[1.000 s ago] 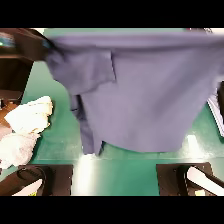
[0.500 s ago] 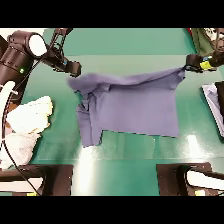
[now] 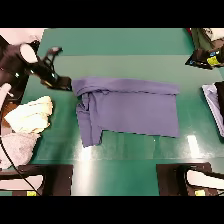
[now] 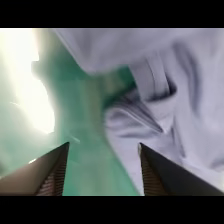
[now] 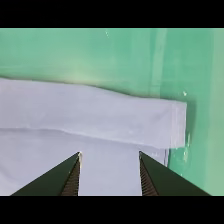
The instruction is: Fold the shirts.
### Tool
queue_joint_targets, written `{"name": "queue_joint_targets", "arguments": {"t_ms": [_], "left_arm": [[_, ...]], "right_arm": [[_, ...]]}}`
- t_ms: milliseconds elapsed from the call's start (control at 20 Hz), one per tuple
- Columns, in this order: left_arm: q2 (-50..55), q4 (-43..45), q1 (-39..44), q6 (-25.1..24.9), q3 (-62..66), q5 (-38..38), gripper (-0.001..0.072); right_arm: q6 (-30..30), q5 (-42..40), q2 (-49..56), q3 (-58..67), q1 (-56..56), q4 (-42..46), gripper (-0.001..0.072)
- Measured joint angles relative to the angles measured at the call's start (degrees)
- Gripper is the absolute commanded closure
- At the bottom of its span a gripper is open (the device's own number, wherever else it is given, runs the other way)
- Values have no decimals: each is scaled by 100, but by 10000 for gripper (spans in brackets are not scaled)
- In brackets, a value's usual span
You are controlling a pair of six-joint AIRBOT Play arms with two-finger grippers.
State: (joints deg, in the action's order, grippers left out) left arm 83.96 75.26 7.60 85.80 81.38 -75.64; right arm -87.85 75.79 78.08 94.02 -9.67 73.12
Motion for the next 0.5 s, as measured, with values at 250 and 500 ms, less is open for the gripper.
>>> {"name": "queue_joint_targets", "arguments": {"t_ms": [250,500], "left_arm": [[-4,-597,-48,-140,-1342,881,202],[-7,-820,-52,-254,-1891,1482,203]], "right_arm": [[44,162,-168,39,44,-7,306],[55,284,-221,44,55,-7,305]]}}
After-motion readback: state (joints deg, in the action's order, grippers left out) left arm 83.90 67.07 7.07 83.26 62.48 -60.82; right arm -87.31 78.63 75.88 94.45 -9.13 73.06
